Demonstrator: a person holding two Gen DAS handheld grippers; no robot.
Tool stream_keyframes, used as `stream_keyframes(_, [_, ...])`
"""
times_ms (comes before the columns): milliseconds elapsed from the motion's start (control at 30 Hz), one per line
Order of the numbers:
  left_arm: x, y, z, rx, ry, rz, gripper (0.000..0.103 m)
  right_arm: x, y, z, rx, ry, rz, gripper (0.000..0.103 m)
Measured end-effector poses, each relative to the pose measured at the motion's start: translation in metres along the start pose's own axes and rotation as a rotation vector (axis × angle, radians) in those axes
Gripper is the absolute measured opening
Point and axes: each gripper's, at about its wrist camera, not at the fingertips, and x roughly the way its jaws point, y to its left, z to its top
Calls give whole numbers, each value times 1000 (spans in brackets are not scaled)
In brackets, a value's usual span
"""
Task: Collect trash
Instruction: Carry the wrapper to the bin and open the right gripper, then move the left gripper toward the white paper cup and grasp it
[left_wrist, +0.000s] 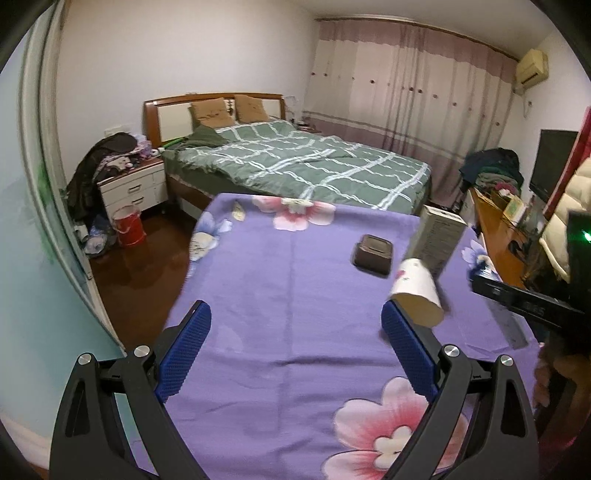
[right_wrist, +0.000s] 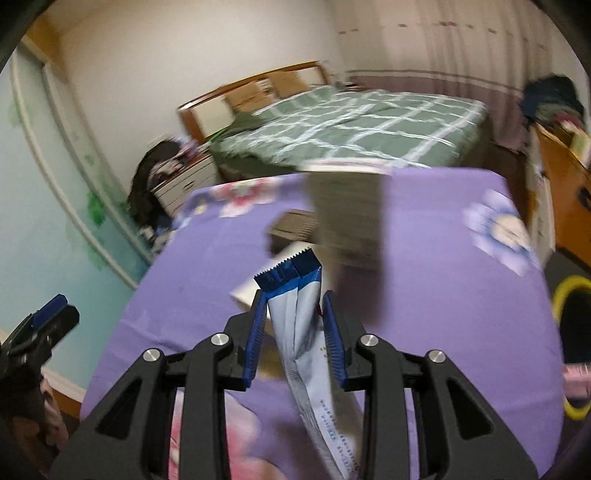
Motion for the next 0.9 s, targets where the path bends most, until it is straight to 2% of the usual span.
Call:
stream_keyframes(267, [28,-56,1,53,51,-91,92,-45,-127,-23,204,-59,-220,30])
stream_keyframes(367, [38,-77,2,80,64,-111,92,-59,-178,-28,286,-83,-324,31])
stream_keyframes(500, [51,-100,5,110,81,-129,92,-64,-226,-35,365,-80,-422,31])
stream_keyframes(633, [68,-116,9,128,106,-145,92,-65,-258,-42,417,-71,-498,31])
stream_keyframes(767, [85,-126,13,150,124,-147,92,-62,-273,-47,446,-61,-574,31])
stream_keyframes(900, [100,-134,16,169,140,-149,92,-53,-281,-48,472,-57,-604,32])
